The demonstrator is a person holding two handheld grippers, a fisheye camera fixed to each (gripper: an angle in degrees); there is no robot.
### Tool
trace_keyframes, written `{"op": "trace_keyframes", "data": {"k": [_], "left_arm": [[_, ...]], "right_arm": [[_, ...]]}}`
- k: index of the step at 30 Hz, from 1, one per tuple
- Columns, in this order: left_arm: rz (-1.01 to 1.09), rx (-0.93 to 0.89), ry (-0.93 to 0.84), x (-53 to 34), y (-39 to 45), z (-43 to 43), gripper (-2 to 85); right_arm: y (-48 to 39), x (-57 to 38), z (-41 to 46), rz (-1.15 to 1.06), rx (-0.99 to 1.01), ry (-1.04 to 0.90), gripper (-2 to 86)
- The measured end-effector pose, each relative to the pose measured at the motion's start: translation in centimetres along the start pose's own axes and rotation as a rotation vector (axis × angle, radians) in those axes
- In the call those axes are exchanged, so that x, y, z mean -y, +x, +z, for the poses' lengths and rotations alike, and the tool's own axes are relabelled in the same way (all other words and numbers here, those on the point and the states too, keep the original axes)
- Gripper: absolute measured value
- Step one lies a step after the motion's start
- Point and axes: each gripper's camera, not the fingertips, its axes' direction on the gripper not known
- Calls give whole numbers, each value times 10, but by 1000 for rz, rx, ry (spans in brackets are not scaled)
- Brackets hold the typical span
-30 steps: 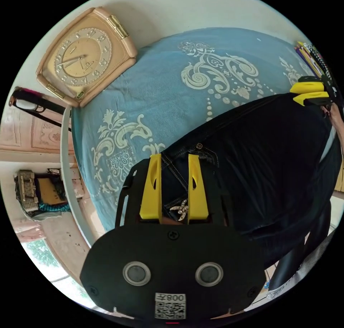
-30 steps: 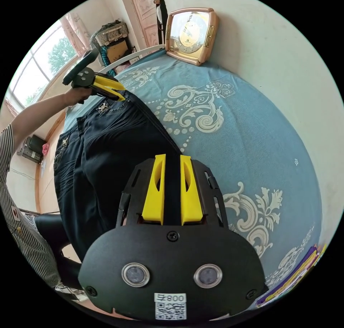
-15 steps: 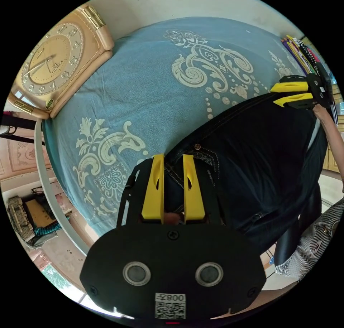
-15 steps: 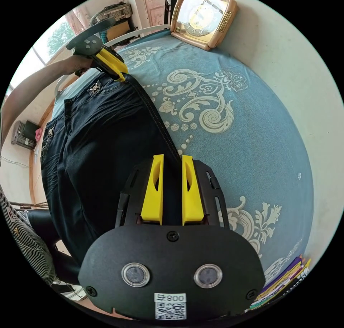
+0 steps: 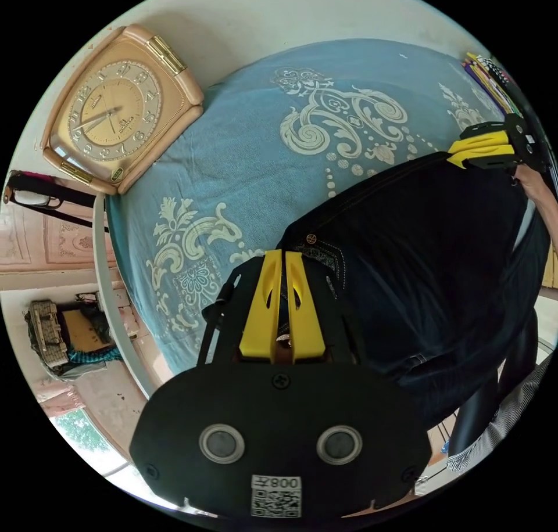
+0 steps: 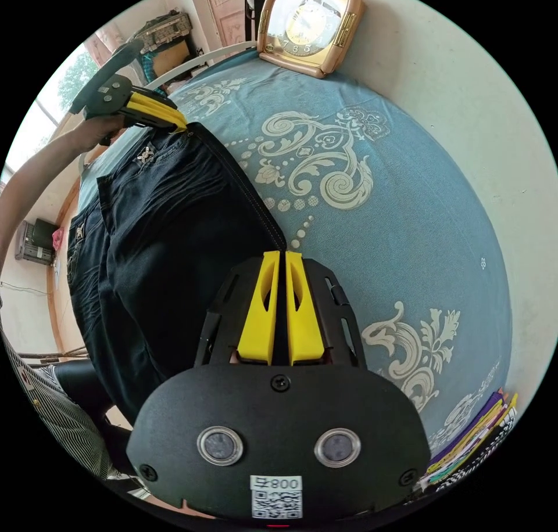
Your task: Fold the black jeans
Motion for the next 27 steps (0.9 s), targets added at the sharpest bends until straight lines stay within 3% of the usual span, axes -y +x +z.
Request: {"op": "trace_keyframes", "data": {"k": [15, 27], "left_arm": [[-69, 72, 218, -146, 72, -101, 5], [-169, -3, 228, -314, 129, -153, 2]], "right_arm": [[-100, -88, -48, 7, -71, 146, 10], [-204, -168, -44, 3, -58, 118, 8]]}}
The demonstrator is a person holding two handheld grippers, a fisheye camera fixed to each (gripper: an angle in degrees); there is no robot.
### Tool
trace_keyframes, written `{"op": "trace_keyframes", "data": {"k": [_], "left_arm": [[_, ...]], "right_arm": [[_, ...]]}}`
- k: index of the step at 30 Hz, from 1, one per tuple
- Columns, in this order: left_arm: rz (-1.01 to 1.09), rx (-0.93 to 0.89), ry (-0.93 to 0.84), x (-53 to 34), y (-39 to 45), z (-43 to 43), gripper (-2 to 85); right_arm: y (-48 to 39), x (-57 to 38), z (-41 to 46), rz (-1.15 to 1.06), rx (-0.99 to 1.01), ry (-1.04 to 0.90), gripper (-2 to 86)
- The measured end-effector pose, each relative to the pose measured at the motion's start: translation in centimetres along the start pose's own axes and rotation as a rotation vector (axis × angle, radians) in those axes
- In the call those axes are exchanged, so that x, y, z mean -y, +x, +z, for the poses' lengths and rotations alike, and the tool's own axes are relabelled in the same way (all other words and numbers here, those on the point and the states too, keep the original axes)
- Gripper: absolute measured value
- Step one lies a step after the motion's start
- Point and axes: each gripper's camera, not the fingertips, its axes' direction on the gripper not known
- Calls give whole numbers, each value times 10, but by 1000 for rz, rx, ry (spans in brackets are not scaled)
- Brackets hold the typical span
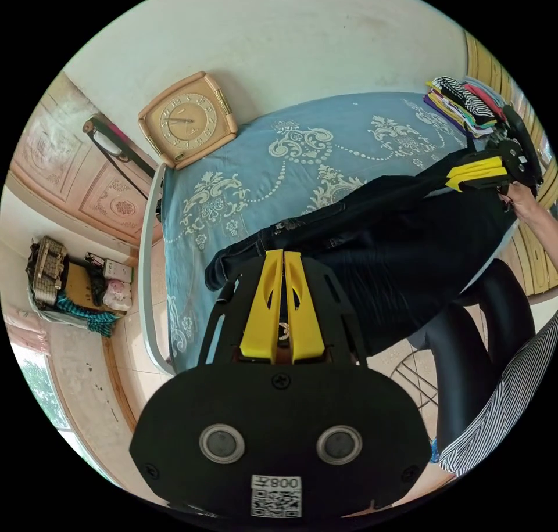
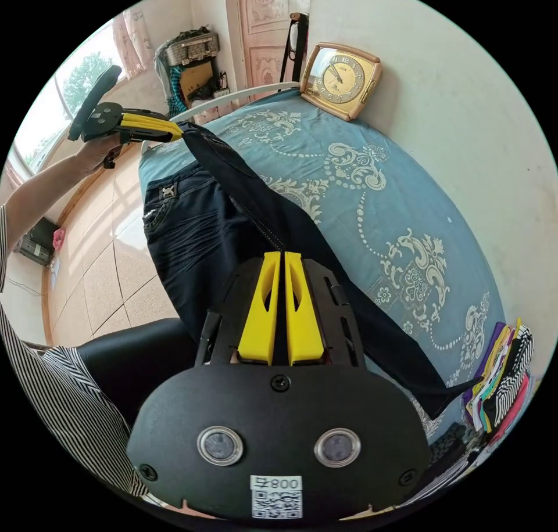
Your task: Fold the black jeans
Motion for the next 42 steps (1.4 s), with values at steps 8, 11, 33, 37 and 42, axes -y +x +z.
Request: {"op": "trace_keyframes", "data": {"k": [8, 11, 33, 37, 42], "left_arm": [[-73, -56, -54, -90, 11, -27, 2], [-98, -85, -74, -117, 14, -32, 2], [-161, -144, -129, -223, -14, -84, 3], [-163, -133, -104, -232, -23, -103, 3], [-169, -134, -140, -244, -37, -113, 3]], "right_arm": [[-58, -39, 26, -61, 13, -71, 8], [-74, -53, 44, -76, 4, -113, 7], [-97, -92, 177, -130, 49, -293, 7], [-93, -94, 194, -138, 59, -298, 7], [-88, -99, 218, -132, 84, -306, 7]]}}
